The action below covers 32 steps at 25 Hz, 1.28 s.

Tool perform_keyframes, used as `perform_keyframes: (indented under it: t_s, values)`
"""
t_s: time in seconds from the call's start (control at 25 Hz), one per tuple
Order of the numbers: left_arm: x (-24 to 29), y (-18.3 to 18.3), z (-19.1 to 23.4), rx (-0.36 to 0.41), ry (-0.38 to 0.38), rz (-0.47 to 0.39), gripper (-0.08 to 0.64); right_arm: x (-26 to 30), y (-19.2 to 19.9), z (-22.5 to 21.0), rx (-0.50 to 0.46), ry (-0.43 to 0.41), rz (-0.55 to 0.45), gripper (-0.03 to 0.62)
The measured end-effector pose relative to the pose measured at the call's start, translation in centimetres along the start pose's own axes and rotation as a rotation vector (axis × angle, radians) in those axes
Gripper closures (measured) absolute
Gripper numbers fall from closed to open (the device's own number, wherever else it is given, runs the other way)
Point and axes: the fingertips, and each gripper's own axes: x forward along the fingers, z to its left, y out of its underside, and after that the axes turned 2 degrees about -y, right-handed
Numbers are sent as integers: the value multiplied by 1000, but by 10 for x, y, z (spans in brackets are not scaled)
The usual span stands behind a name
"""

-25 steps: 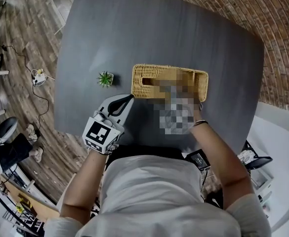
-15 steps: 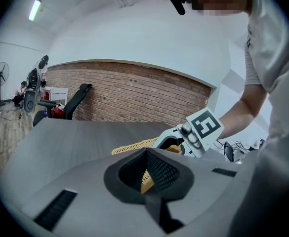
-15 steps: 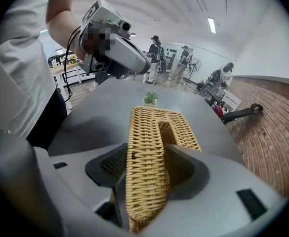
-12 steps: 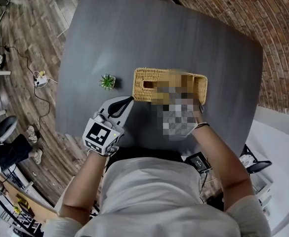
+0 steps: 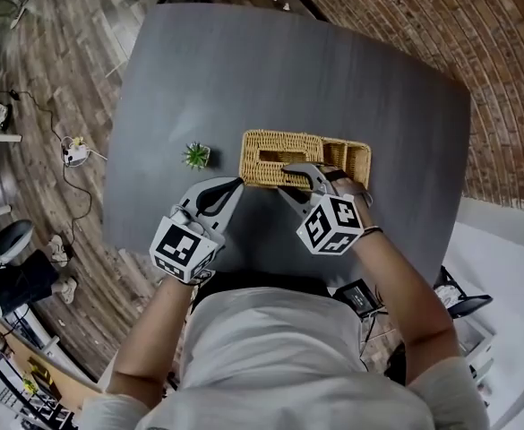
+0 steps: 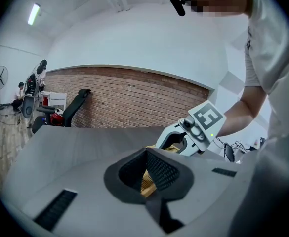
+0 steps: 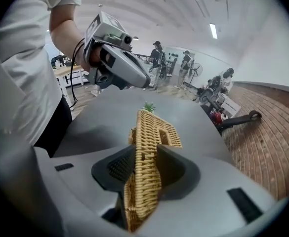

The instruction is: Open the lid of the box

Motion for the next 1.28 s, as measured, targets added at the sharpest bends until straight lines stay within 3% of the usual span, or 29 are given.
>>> perform_keyframes:
  t_s: [0.4, 0.92, 1.28]
  values:
    - [4, -30, 9, 35, 19, -37, 548, -24, -26, -36, -37, 56, 2, 529]
    - [26, -71, 40, 58, 23, -41, 548, -32, -34, -80, -4, -138, 87, 549]
    - [42, -79, 56, 69, 36, -23, 548, -22, -39, -124, 86, -192, 68, 539]
